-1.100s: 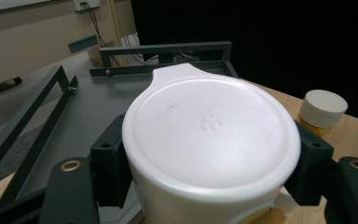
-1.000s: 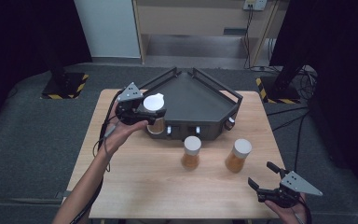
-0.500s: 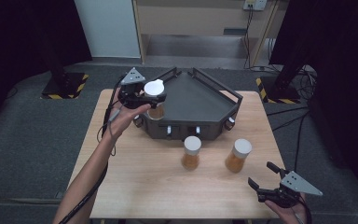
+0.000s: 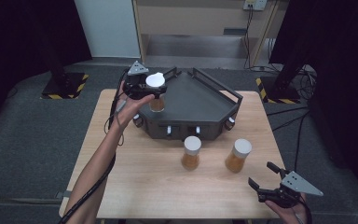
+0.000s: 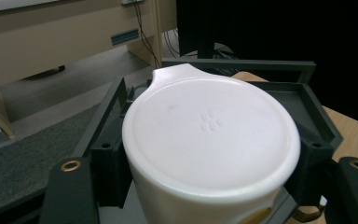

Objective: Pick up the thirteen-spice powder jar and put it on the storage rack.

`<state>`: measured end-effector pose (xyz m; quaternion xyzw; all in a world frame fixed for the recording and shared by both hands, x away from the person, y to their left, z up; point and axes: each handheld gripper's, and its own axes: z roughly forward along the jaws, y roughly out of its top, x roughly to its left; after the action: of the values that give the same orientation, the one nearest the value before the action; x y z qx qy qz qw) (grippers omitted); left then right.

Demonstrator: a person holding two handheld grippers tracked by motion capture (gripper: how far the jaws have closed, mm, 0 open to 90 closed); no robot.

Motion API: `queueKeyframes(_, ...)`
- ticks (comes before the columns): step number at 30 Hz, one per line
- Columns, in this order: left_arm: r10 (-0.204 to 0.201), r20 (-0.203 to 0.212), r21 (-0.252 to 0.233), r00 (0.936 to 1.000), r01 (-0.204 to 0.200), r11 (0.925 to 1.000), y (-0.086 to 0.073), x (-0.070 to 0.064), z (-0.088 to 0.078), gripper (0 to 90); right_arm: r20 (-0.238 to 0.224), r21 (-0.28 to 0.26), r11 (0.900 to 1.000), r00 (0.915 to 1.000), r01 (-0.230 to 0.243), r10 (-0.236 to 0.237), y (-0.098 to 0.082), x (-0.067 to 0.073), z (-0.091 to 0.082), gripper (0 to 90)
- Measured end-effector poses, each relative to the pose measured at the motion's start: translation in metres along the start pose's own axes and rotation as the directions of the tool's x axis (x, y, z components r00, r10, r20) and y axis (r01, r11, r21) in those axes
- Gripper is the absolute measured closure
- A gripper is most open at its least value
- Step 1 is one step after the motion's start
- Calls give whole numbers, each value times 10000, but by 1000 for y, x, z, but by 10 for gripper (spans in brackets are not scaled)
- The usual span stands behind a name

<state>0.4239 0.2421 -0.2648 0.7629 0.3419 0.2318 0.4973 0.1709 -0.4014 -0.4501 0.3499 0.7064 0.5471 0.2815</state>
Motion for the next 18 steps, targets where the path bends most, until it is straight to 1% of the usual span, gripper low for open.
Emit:
queueKeyframes(2,-100,-58,-22,9999,100,9999,-3,3,4,296,-4,-3,10000,10000,11,-11,0,0,0,53)
queueKeyframes(8,-188,-306,104,9994,191,9998,-7,9,15,296,9,-2,10000,10000,-24,24,0,0,0,53)
queueKeyframes(13,-115,-472,190,9988,124,9997,-10,9,21,296,2,-12,10000,10000,-36,36,0,0,0,53)
queueKeyframes(16,-219,-468,178,9987,227,9996,-12,10,24,296,0,-12,10000,10000,-38,38,0,0,0,53)
queueKeyframes(18,-174,-507,202,9986,185,9996,-13,9,25,296,-5,-21,10000,10000,-44,44,0,0,0,54)
